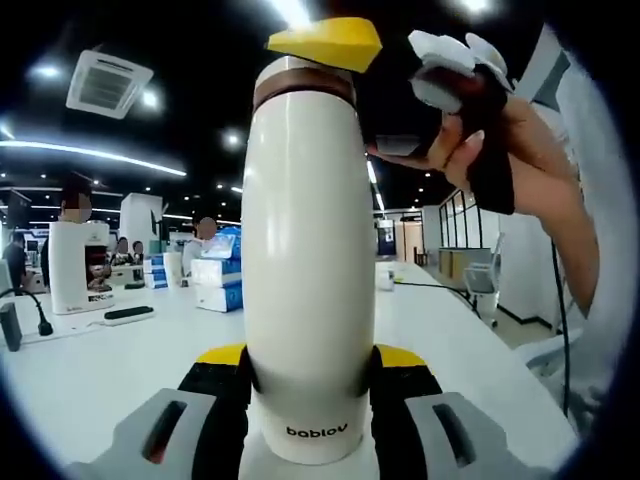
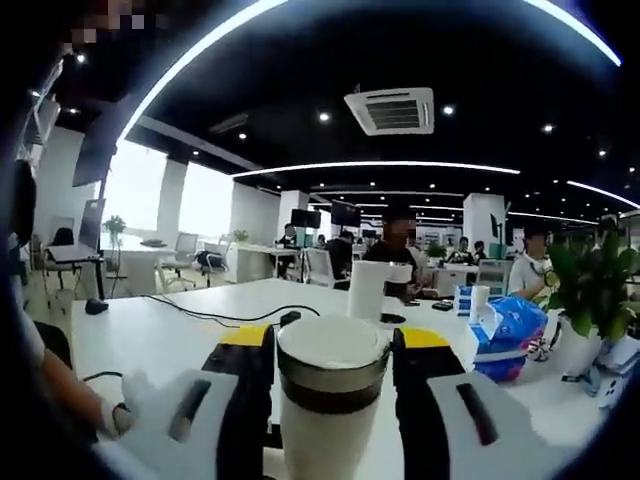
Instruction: Grasp the water cup twist off the cup lid place the cup lid on the table
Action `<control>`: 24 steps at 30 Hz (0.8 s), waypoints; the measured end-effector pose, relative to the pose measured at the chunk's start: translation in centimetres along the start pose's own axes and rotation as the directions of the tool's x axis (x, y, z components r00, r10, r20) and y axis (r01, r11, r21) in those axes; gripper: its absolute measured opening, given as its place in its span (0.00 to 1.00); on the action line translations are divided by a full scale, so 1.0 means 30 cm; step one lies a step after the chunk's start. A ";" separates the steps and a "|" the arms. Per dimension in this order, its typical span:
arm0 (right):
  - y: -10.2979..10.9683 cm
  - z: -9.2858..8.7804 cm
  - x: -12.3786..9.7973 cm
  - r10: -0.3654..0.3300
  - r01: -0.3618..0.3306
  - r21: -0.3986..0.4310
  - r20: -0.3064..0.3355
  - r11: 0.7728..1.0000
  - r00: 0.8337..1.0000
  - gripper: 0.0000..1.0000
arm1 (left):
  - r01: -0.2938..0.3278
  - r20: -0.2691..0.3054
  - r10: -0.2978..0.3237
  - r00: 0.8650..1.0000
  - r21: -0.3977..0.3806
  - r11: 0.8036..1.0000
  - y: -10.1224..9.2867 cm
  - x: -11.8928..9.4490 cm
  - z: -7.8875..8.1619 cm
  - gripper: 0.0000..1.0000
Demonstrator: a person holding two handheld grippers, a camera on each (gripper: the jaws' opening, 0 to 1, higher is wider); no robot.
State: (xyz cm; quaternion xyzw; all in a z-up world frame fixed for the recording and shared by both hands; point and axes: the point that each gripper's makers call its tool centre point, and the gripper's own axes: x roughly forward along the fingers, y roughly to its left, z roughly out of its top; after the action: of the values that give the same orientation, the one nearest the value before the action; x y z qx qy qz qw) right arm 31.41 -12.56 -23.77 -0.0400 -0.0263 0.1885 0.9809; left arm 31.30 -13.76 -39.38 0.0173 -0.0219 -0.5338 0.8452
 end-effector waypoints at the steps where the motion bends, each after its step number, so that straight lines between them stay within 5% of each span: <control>1: 0.002 -0.002 0.002 0.003 -0.003 0.002 -0.003 1.000 1.000 0.48 | 0.000 0.000 0.000 1.000 0.000 1.000 0.000 0.000 0.000 0.48; 9: 0.017 -0.005 -0.001 0.047 -0.048 -0.039 -0.025 0.998 0.999 0.46 | 0.001 0.000 -0.001 1.000 -0.003 1.000 -0.001 -0.002 -0.001 0.48; 24: 0.021 -0.007 0.010 0.193 -0.193 0.019 -0.033 0.981 0.981 0.45 | 0.000 0.000 0.000 1.000 0.000 1.000 -0.002 -0.004 -0.001 0.48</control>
State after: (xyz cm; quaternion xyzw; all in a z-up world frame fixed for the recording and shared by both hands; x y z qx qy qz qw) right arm 31.47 -11.88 -24.02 -0.0382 -0.0038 0.2823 0.9586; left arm 31.19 -13.67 -39.41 0.0174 -0.0218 -0.5337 0.8452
